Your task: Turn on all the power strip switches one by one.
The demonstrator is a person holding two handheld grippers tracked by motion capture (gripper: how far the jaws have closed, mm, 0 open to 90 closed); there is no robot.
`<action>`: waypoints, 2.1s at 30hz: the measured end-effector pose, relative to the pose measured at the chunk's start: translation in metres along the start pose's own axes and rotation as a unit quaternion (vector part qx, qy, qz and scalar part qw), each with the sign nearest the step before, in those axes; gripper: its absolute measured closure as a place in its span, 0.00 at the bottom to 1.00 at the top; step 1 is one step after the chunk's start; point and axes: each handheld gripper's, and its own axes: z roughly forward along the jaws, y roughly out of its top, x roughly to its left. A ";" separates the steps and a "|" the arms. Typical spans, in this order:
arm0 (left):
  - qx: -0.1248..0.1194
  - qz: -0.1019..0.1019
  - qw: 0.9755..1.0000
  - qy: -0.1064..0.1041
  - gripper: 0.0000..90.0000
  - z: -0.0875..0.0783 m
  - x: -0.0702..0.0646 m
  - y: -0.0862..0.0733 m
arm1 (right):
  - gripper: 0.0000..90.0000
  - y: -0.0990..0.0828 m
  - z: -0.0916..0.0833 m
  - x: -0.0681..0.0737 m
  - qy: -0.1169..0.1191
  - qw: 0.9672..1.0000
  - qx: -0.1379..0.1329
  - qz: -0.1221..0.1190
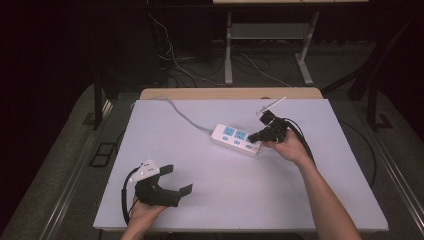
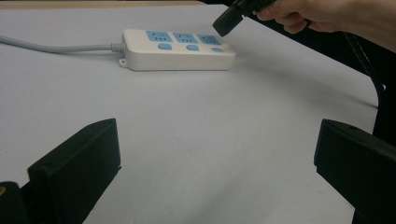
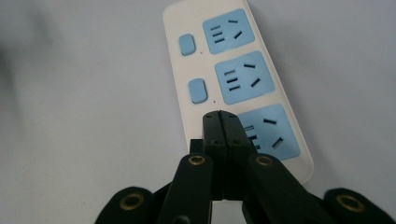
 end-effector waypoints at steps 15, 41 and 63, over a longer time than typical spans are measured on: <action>-0.001 -0.001 1.000 0.001 0.00 -0.001 0.001 0.000 | 1.00 0.027 -0.005 0.008 -0.002 1.000 -0.007 -0.018; -0.003 -0.002 1.000 0.001 0.00 -0.002 0.002 0.000 | 1.00 0.037 0.026 0.013 0.013 1.000 0.007 -0.021; -0.003 -0.001 1.000 0.002 0.00 -0.003 0.002 0.000 | 1.00 0.033 0.041 0.010 0.014 0.999 0.030 -0.015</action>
